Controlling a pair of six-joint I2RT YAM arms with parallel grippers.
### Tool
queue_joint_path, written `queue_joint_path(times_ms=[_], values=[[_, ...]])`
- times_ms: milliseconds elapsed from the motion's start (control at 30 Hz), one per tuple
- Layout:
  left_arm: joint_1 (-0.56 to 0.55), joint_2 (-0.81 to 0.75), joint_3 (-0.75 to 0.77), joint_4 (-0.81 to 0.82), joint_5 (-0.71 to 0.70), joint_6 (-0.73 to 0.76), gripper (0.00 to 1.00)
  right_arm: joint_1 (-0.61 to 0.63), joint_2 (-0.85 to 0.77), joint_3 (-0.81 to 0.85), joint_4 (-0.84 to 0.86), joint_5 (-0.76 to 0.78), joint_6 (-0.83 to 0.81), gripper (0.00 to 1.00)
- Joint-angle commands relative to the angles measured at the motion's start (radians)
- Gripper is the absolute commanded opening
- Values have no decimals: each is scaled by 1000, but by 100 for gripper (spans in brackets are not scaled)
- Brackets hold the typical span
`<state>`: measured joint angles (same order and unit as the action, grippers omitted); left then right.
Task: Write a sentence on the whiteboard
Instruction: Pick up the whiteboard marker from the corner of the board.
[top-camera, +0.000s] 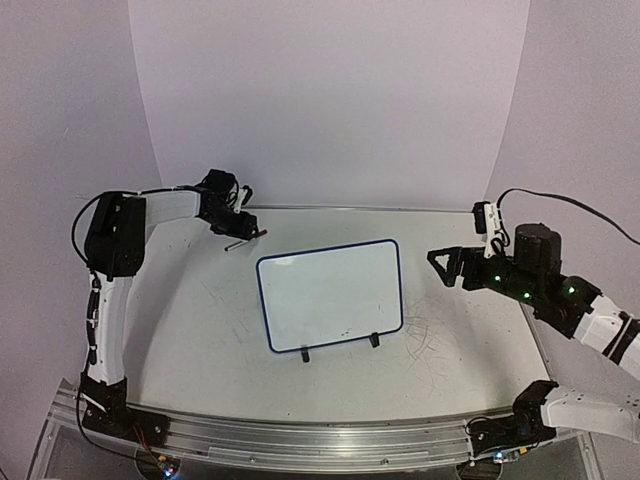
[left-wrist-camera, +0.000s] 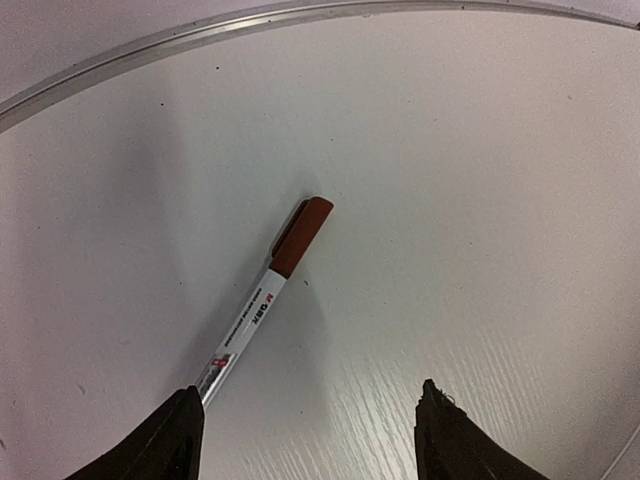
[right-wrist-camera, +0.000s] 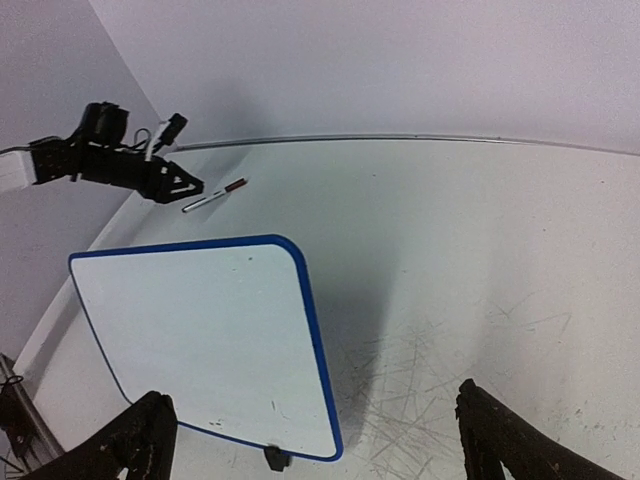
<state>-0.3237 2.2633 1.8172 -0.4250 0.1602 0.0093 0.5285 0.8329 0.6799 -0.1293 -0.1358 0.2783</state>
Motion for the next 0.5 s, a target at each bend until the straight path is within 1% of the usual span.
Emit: queue_joint_path(times_ms=[0,100,267,467], values=[[6,104,145,-57,7,82,73,3,-56,4,10,-143,-10,98],[4,180,217,-81,23,88,70,4,-96,-1,0,-151,-13,98],[3,220,232,-86,-2,99,64,3,-133,-13,-14,-158,5,98],[-19,202,158,-86,-67,116,46,3,-134,-36,-15,-151,13,98]])
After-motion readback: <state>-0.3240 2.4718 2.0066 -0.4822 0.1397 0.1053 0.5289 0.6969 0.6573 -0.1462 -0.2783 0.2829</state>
